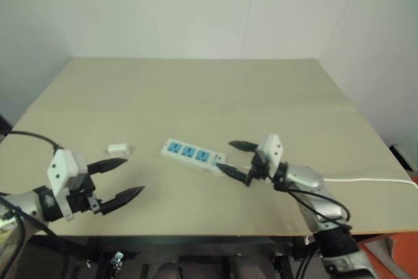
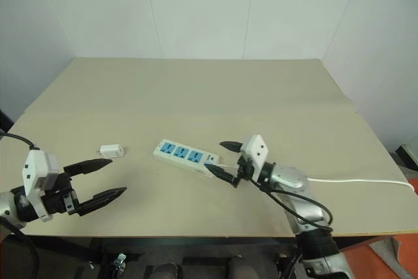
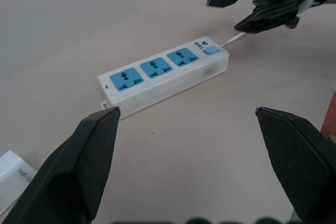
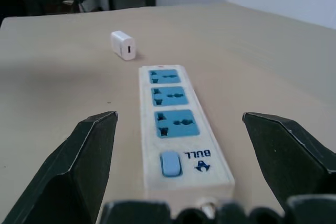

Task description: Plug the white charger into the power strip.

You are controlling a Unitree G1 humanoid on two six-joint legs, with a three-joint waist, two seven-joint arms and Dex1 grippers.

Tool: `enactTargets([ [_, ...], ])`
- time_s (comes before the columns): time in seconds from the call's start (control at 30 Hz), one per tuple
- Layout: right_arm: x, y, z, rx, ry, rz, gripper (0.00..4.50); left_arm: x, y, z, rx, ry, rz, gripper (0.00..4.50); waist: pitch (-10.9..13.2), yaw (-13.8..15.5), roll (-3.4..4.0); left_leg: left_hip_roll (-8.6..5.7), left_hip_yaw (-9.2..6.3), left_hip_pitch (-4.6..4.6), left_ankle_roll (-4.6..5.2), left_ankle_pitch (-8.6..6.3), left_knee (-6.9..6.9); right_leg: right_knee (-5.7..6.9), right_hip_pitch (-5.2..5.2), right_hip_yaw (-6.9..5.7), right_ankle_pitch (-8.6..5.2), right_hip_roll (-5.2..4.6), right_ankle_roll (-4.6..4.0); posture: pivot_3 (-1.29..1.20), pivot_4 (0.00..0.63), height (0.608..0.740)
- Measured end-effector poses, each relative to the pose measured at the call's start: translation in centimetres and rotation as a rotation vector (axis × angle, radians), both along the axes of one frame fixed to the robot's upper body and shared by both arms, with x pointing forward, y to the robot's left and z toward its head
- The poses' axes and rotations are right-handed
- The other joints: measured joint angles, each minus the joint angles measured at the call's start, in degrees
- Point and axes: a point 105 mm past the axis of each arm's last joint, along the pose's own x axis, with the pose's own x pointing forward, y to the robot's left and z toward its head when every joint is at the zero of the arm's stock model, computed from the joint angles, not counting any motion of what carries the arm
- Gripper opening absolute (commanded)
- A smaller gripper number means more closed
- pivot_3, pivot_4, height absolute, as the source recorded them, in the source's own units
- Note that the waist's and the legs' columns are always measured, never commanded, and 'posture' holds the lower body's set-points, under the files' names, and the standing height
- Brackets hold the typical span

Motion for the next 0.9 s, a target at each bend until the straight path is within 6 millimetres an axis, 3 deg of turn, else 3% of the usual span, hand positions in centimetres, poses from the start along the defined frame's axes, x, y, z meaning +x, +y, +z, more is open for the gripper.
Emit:
enactTargets([
  [0.17,2.0,0.3,-2.1,-0.031,0.022,-0.035,4.46,0.1,0.0,0.0,-0.001,-0.003,-0.004,4.50,0.0,-0.1,0.01,0.00,0.00,0.03,0.00,0.00,0.00,0.02,0.01,0.01,0.02,0.00,0.00,0.00,0.150,0.740],
  [0.33,2.6,0.7,-2.4,-0.044,0.013,-0.003,4.46,0.1,0.0,0.0,-0.001,-0.003,-0.004,4.50,0.0,-0.3,0.01,0.01,0.00,0.13,0.00,0.00,0.00,0.03,0.08,0.02,0.02,0.01,0.00,0.00,0.150,0.740],
  [0.63,1.5,2.2,-3.5,-0.060,0.066,0.109,4.46,-0.2,0.1,-0.4,-0.001,0.018,0.000,4.50,0.0,-1.1,0.03,0.03,0.00,0.12,0.00,0.00,0.00,0.06,0.06,0.02,0.02,0.02,-0.01,0.00,0.150,0.740],
  [0.9,1.5,2.3,-3.3,-0.061,0.064,0.117,4.46,-0.2,0.1,-0.4,-0.001,0.017,-0.001,4.50,0.0,-1.3,0.04,0.03,-0.01,0.11,0.00,0.00,-0.01,0.05,0.05,0.02,0.02,0.02,0.00,0.00,0.150,0.740],
])
